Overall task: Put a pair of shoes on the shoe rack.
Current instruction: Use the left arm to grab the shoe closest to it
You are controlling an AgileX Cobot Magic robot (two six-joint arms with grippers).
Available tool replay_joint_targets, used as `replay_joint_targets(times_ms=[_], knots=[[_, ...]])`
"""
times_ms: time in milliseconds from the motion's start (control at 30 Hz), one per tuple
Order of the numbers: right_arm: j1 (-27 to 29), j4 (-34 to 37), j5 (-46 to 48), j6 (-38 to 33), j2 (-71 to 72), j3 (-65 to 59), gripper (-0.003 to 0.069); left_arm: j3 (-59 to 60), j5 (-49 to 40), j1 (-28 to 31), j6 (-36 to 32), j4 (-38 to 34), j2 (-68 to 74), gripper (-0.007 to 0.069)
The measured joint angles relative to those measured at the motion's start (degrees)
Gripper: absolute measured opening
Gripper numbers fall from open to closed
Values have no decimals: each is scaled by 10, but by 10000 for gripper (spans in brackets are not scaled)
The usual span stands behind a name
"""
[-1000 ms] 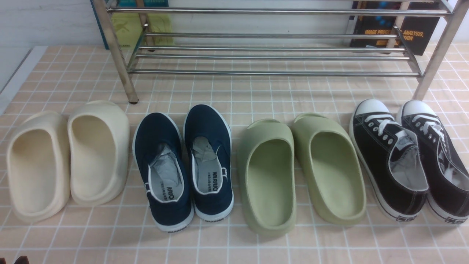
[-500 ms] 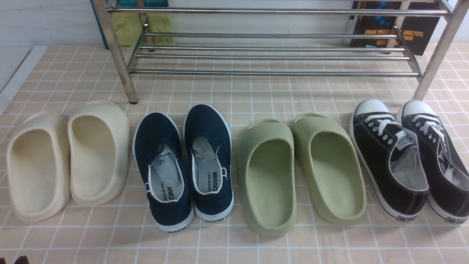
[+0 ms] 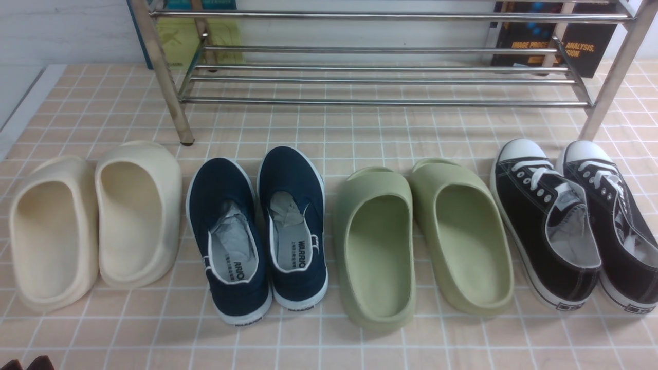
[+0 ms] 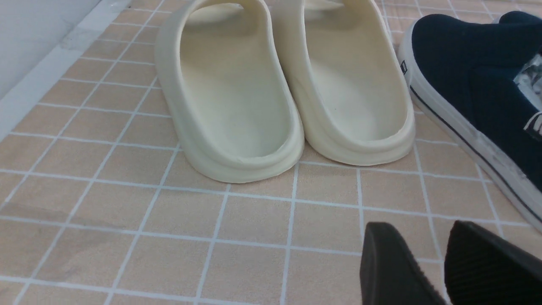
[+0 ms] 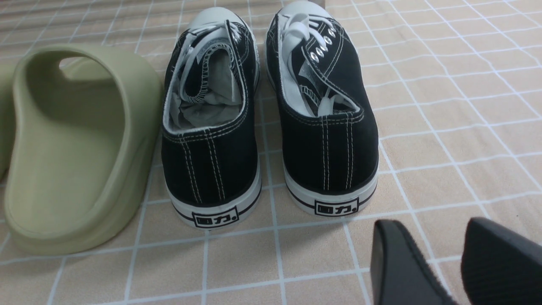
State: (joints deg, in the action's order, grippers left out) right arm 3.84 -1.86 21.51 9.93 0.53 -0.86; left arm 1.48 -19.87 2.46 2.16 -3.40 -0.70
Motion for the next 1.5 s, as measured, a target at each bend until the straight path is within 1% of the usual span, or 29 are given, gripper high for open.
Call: replay_joint_targets(times_ms=[33,100,167,200,233,267,333,500,533,600,667,700,733,767,800,867,933,1033,1133,1200,1233,1300,1333,1367,1433,1500], knots=[[0,0,0,0,0,0,239,0,1,0,10,-40,0,240],[0,0,0,0,0,0,239,0,1,0,56,-145,0,240],[0,0,0,0,0,0,239,0,2,0,100,-225,0,240],[0,0,0,0,0,0,239,0,5,0,132,-273,0,240],[0,0,0,0,0,0,239,0,5,0,137,-290,0,240],[0,0,0,0,0,0,239,0,10,0,168,-343,0,240],[0,0,0,0,0,0,239,0,17,0,182,-373,0,240],[0,0,0,0,0,0,239,0,42,0,196,-400,0,240],[0,0,0,0,0,0,239,0,47,0,197,-415,0,240],[0,0,0,0,0,0,239,-7,40,0,183,-427,0,240],[0,0,0,0,0,0,239,-44,17,0,124,-428,0,240],[0,0,0,0,0,0,239,-85,4,0,73,-422,0,240],[0,0,0,0,0,0,239,-85,2,0,65,-422,0,240],[0,0,0,0,0,0,239,-139,-15,0,10,-408,7,234],[0,0,0,0,0,0,239,-174,-37,0,-22,-387,28,220],[0,0,0,0,0,0,239,-255,-94,0,-37,-328,93,171],[0,0,0,0,0,0,239,-308,-149,0,-38,-281,162,128],[0,0,0,0,0,0,239,-424,-296,0,-38,-169,296,33],[0,0,0,0,0,0,239,-507,-404,0,-41,-79,414,2],[0,0,0,0,0,0,239,-547,-453,0,-44,-29,472,2],[0,0,0,0,0,0,239,-554,-456,-1,-44,-20,478,2],[0,0,0,0,0,0,239,-586,-466,-25,-42,34,547,4],[0,0,0,0,0,0,239,-588,-466,-28,-41,34,551,6],[0,0,0,0,0,0,239,-597,-463,-64,-36,58,582,21],[0,0,0,0,0,0,239,-600,-462,-96,-26,72,611,43],[0,0,0,0,0,0,239,-600,-461,-151,5,94,654,103]])
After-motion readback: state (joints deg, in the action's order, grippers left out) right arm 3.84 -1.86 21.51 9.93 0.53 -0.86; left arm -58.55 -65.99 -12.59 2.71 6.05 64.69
